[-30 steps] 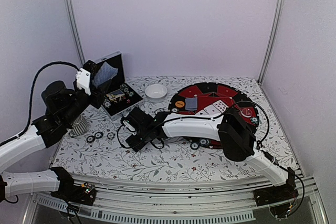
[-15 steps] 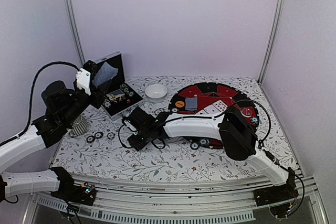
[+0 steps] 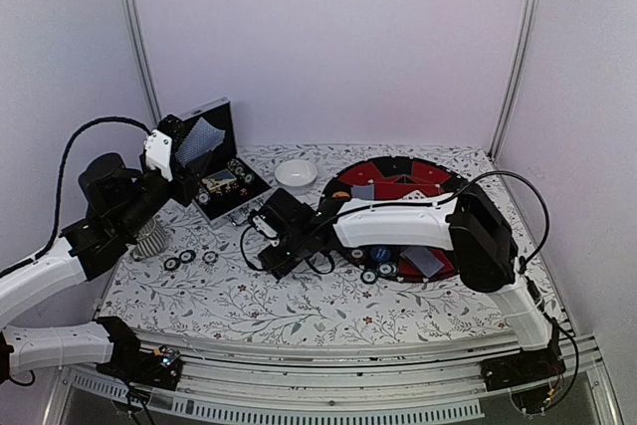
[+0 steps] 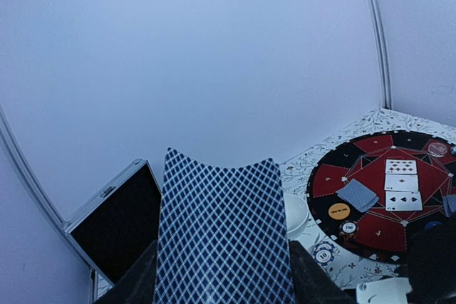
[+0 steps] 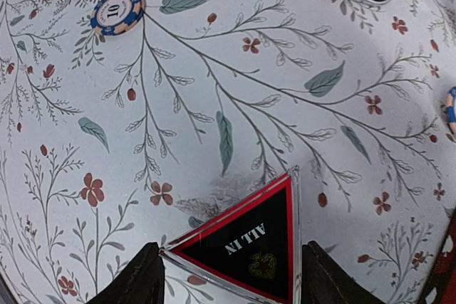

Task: Distribute texas hold em gaming equipment
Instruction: Pick up the all-in button from the center of the board, then place the all-in button in the small blind area.

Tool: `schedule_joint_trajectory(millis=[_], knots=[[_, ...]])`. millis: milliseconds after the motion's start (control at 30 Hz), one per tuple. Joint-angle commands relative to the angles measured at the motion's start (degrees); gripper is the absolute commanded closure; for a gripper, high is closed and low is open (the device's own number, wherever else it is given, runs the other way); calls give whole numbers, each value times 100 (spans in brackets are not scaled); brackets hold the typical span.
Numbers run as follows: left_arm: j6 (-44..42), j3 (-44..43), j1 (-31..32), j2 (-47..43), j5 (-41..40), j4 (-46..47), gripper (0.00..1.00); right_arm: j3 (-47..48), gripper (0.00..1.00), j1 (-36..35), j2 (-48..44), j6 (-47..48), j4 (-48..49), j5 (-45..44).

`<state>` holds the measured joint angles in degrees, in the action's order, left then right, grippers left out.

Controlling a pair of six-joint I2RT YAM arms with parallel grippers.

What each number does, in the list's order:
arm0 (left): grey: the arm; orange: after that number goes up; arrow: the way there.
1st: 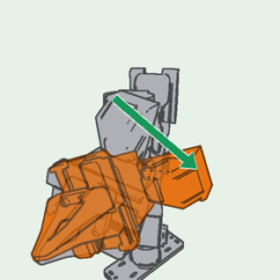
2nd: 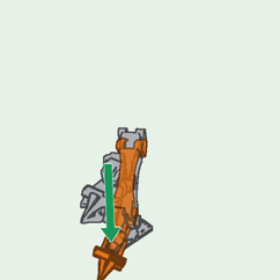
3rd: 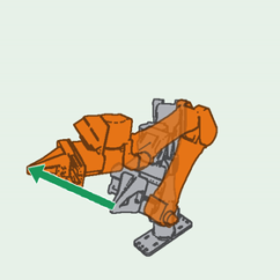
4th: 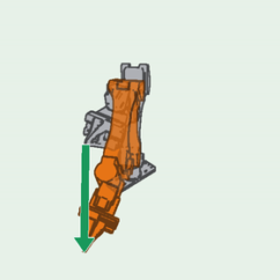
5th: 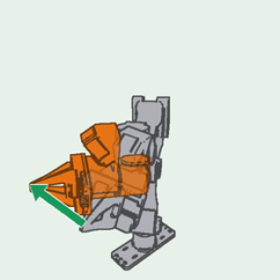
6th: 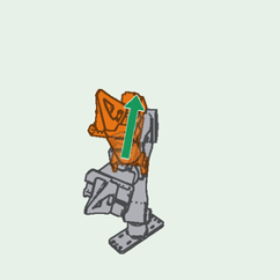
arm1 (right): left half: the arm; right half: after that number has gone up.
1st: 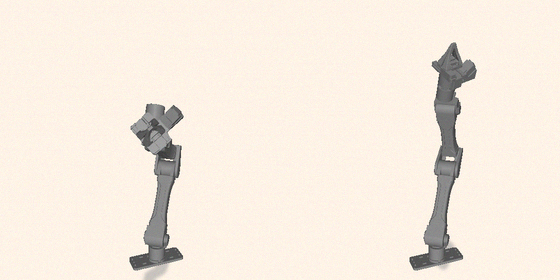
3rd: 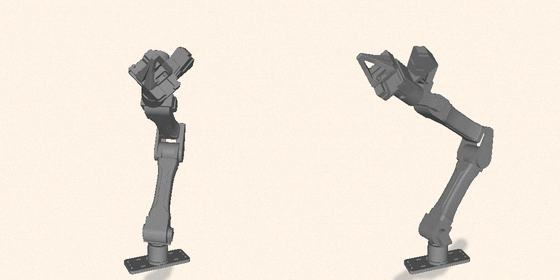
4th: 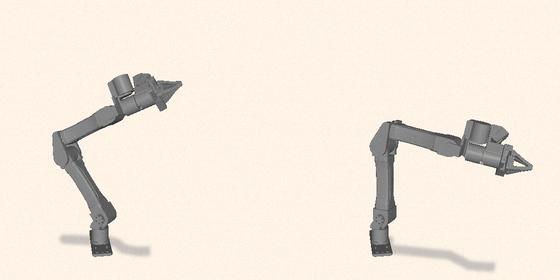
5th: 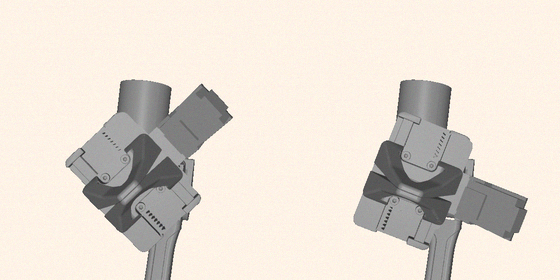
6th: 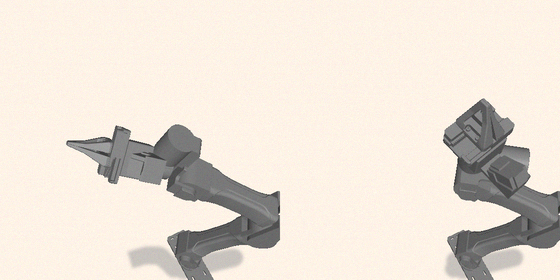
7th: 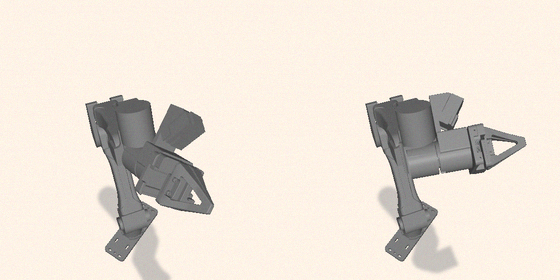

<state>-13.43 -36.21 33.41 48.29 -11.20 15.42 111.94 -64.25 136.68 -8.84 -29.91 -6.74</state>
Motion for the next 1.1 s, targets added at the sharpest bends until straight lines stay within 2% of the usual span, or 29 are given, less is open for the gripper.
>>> schedule_joint_trajectory(millis=[0, 267, 500, 767, 1067], knots=[[34, -150, -80, -44, 29, 67, 49, -585, 46, 299, -1078, -188, 387, -35], [38, -163, -82, -44, 43, 74, 49, -1839, 47, 1125, -2066, -256, 740, 70], [36, -150, -87, -31, 30, 66, 49, -1956, 49, 1663, -1898, -145, 907, 78], [25, -150, -89, -4, 24, 62, 49, -2346, 50, 1841, -2065, -170, 928, -19], [34, -154, -90, 37, 53, 66, 49, -4560, 49, 2138, -3791, -490, 917, -358]])
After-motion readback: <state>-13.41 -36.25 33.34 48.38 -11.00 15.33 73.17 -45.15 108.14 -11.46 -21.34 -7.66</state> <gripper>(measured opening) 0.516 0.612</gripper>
